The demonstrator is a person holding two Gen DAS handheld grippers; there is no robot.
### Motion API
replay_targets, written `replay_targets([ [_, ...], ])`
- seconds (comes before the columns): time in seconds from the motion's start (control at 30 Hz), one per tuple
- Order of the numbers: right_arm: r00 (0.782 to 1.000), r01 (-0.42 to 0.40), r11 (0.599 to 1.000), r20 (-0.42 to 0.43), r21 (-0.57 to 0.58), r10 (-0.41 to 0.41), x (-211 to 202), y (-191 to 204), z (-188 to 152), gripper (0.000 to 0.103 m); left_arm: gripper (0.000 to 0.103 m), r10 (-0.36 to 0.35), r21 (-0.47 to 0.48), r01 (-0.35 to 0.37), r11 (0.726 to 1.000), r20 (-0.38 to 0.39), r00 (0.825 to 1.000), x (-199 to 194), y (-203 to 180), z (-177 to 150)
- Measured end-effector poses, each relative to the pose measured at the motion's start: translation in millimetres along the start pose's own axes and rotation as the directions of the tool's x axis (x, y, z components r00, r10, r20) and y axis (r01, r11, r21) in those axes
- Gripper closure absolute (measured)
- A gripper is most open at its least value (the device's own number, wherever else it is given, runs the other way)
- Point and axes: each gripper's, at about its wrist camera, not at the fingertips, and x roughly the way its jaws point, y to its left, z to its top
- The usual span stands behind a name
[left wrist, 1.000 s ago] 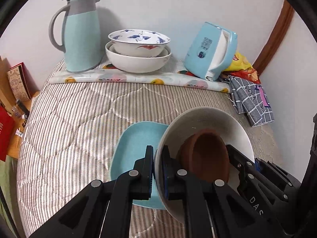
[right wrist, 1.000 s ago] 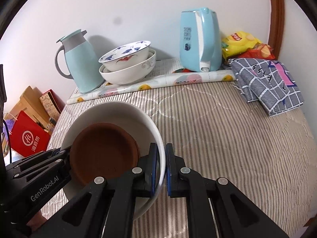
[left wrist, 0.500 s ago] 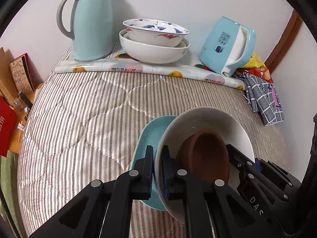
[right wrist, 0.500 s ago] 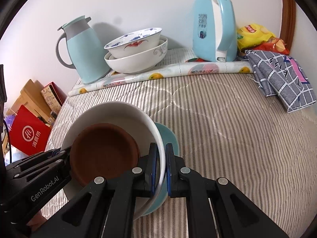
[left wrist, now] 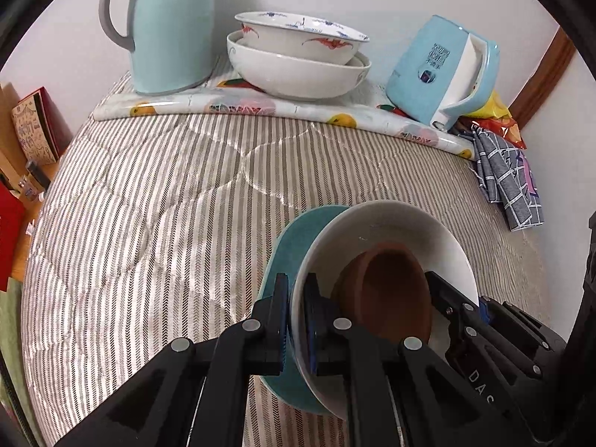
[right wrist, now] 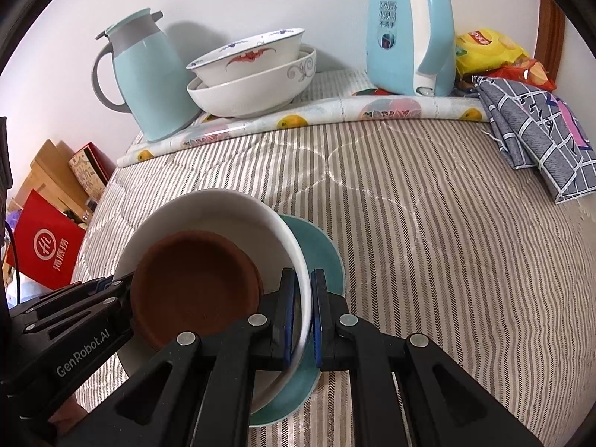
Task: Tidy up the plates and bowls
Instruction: 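Lower the white bowl onto the teal plate stack with both grippers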
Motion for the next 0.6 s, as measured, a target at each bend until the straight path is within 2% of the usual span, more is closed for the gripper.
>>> replay_targets([
  [0.4, 1.000, -0.021, 1.000, 0.004, -0.005, 0.021, 3.7, -1.6, 1.0, 0.094, 0.094, -0.019, -0.003, 0.019, 1.000, 0.003, 1.000, 4.3, 2.8, 1.4],
  [0.43, 1.000, -0.022, 1.000, 0.004, -0.005, 0.022, 3.5, -1.9, 0.8, 0.093, 0.092, -0.017, -0.001, 0.017, 1.000, 0.002, 1.000, 4.3, 3.1, 1.3],
  [0.6, 1.000, -0.018, 1.000, 0.020, -0.014, 0.018, -3.2, -3.7, -0.7, 0.088, 0.090, -0.015, -0.010, 0.015, 1.000, -0.003, 1.000, 3.9, 5.5, 0.6],
])
